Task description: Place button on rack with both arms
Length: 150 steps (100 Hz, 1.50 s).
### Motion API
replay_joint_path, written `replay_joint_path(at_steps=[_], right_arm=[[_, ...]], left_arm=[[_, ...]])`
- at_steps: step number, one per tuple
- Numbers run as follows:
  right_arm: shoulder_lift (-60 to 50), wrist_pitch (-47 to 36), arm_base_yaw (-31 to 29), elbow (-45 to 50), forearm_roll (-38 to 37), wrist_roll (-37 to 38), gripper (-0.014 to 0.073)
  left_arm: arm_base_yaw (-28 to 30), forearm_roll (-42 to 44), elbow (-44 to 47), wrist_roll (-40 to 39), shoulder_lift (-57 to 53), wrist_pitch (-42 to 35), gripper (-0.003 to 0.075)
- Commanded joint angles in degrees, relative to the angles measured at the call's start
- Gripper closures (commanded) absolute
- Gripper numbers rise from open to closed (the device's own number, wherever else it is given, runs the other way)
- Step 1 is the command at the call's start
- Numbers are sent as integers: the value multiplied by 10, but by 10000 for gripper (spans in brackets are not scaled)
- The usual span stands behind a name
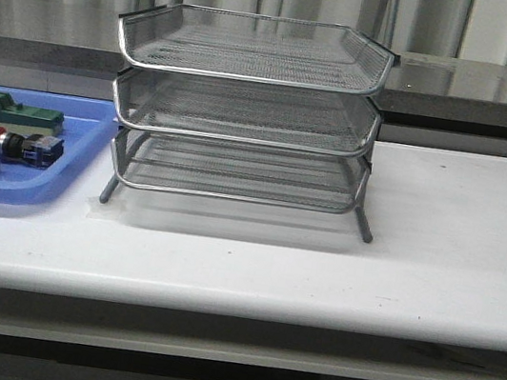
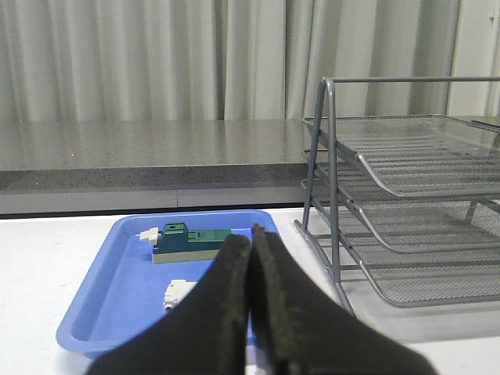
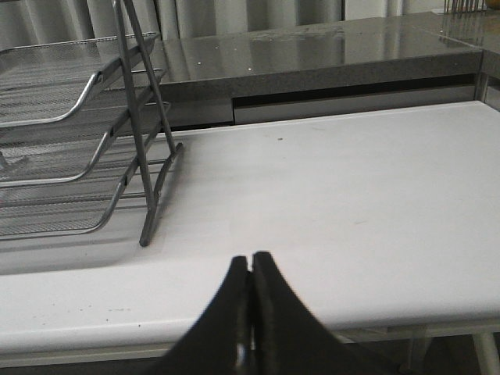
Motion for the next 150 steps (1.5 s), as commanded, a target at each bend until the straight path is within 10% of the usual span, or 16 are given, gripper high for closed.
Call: replay_joint_path(at_steps=[1, 98, 150], right_arm=[[-8, -46, -3, -9, -3, -1, 653], [-6, -144, -3, -18, -3, -1, 653], [182, 256, -3, -300, 28, -1, 653]], left_arm=[[1, 0, 27, -6, -20, -46, 741], [1, 0, 27, -6, -20, -46, 741], [1, 0, 27, -6, -20, -46, 741]])
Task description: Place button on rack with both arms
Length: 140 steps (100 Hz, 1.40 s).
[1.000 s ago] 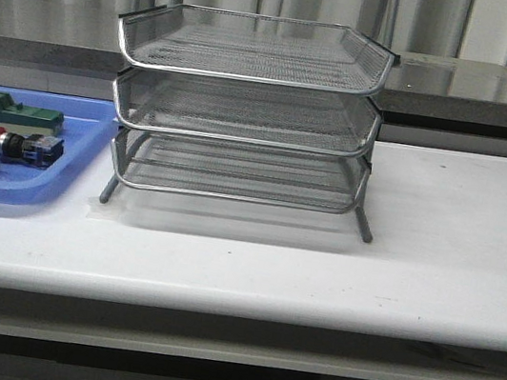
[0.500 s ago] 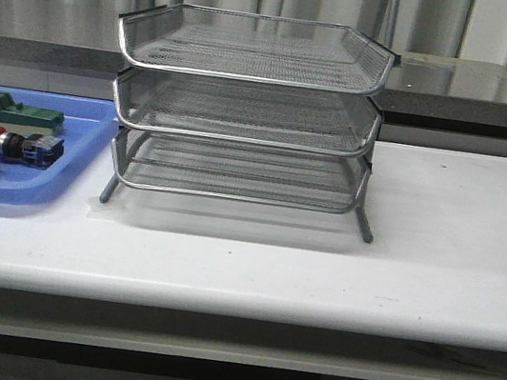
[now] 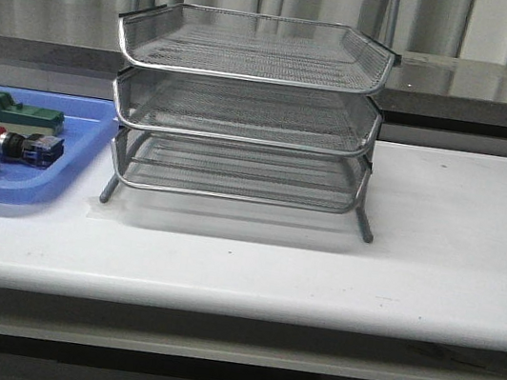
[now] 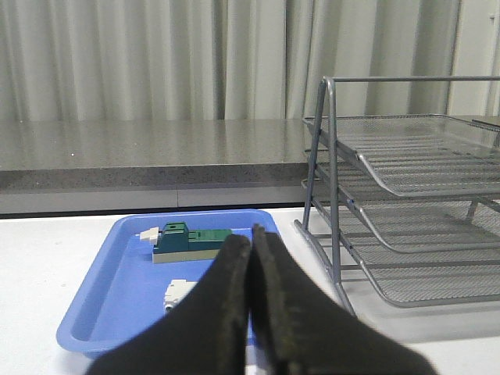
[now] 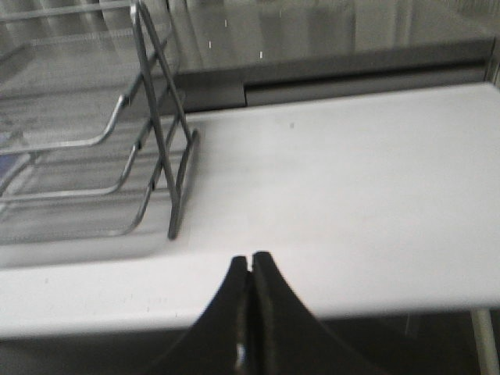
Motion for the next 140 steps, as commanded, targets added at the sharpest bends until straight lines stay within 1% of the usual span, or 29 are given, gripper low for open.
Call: replay_joint_path(at_steps=[1, 12, 26, 38, 46, 60, 76, 83, 90, 97, 102, 109, 112, 118, 127, 140], right_arm=[[69, 58, -3, -76, 13, -1, 653], [145, 127, -3, -145, 20, -1, 653], [229, 162, -3, -208, 39, -1, 653], [278, 154, -3, -232, 73, -1, 653], [307, 143, -3, -233, 106, -1, 653], [337, 131, -3, -233, 142, -1, 653], [366, 130, -3, -233, 162, -1, 643], [378, 133, -3, -233, 168, -1, 603], [387, 134, -3, -233, 183, -2, 524], [394, 134, -3, -233, 208, -12, 408], [398, 130, -3, -233, 230, -20, 307], [403, 122, -3, -233, 255, -32, 208], [406, 117, -3, -233, 266, -42, 186], [413, 103, -3, -233, 292, -66, 179], [430, 78, -3, -233, 352, -110, 183], [468, 51, -3, -233, 464, -194, 183]], left_arm=[[1, 0, 27, -6, -20, -46, 741], [1, 0, 27, -6, -20, -46, 741], [1, 0, 27, -6, -20, -46, 741], [1, 0, 27, -6, -20, -46, 741], [1, 0, 27, -6, -20, -46, 741], [1, 0, 27, -6, -20, -46, 741], [1, 0, 27, -6, -20, -46, 741], [1, 0, 27, -6, -20, -46, 741], [1, 0, 27, -6, -20, -46, 741], [1, 0, 27, -6, -20, -46, 741], [1, 0, 27, -6, -20, -46, 741], [1, 0, 27, -6, -20, -46, 741], [1, 0, 27, -6, -20, -46, 741], [1, 0, 27, -6, -20, -46, 741], [1, 0, 27, -6, -20, -46, 741], [1, 0, 27, -6, -20, -46, 741]])
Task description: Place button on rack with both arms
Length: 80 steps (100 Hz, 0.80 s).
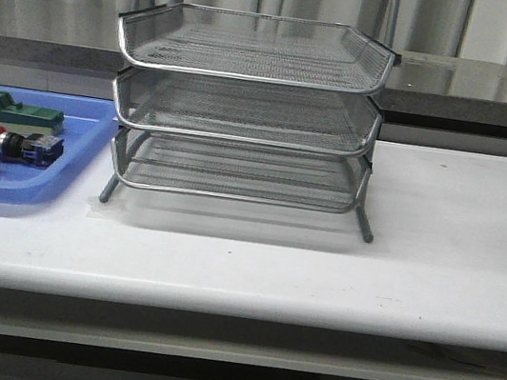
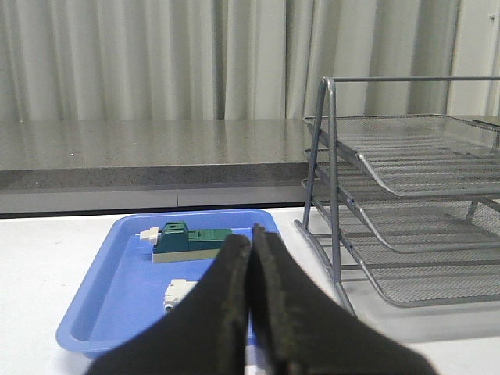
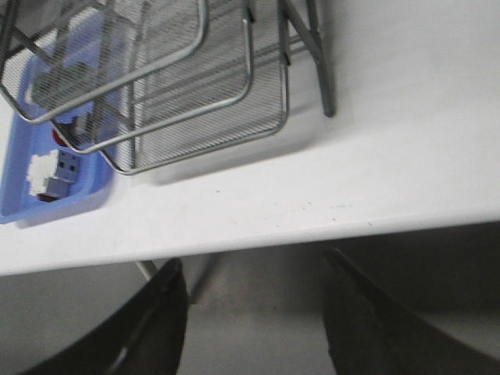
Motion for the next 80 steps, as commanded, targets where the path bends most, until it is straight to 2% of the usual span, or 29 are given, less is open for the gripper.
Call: replay_joint_path(at_steps=[1, 20, 55, 66, 80], right_arm=[[25, -46, -3, -20, 94, -75, 183], [119, -49, -3, -20, 256, -216, 183], [284, -34, -3, -22, 495, -446, 183], [321, -12, -3, -32, 543, -497, 183], [360, 10, -1, -56, 571, -518, 183]], left_arm=[[1, 0, 27, -6, -20, -46, 741], [1, 0, 27, -6, -20, -46, 741], [1, 0, 27, -6, -20, -46, 741], [1, 0, 27, -6, -20, -46, 741], [1, 0, 27, -6, -20, -46, 741]])
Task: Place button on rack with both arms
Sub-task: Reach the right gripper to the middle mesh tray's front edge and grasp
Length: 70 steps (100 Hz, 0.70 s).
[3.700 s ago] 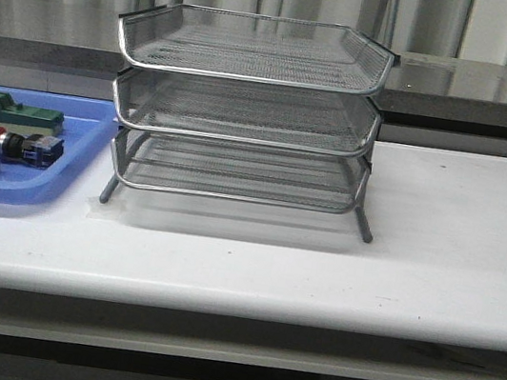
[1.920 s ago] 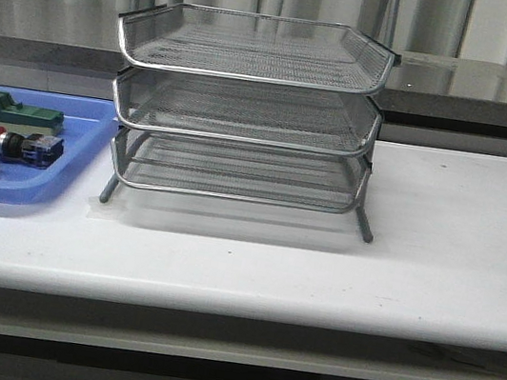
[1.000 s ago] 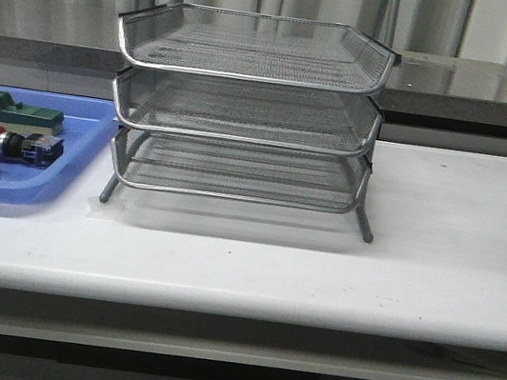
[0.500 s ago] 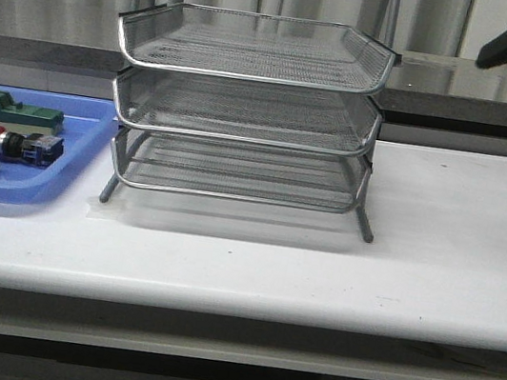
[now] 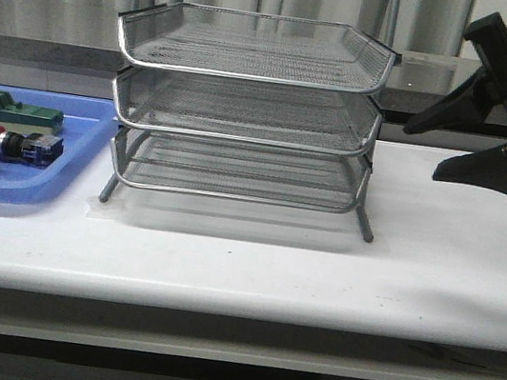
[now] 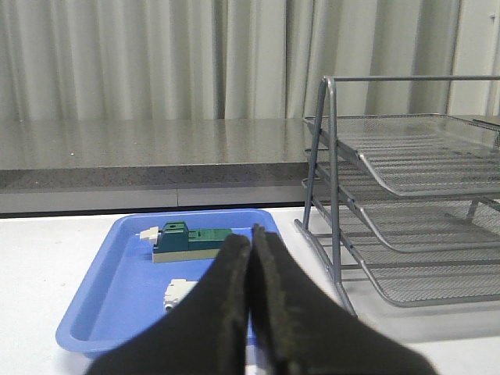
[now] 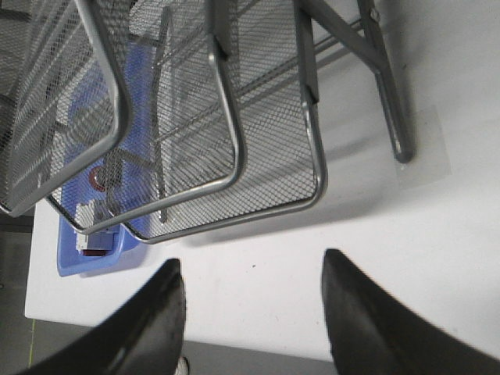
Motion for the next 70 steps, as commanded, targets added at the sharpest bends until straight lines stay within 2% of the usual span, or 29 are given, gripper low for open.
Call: replay_joint_path(at_steps=[1, 43, 70], right_arm=[[4, 41, -1, -31, 42, -25, 183], [88, 33, 59, -121, 54, -25, 183], [134, 29, 76, -169, 73, -25, 183]], left_arm=[[1, 0, 27, -6, -20, -46, 741], [1, 0, 27, -6, -20, -46, 741], [1, 0, 27, -6, -20, -46, 741]])
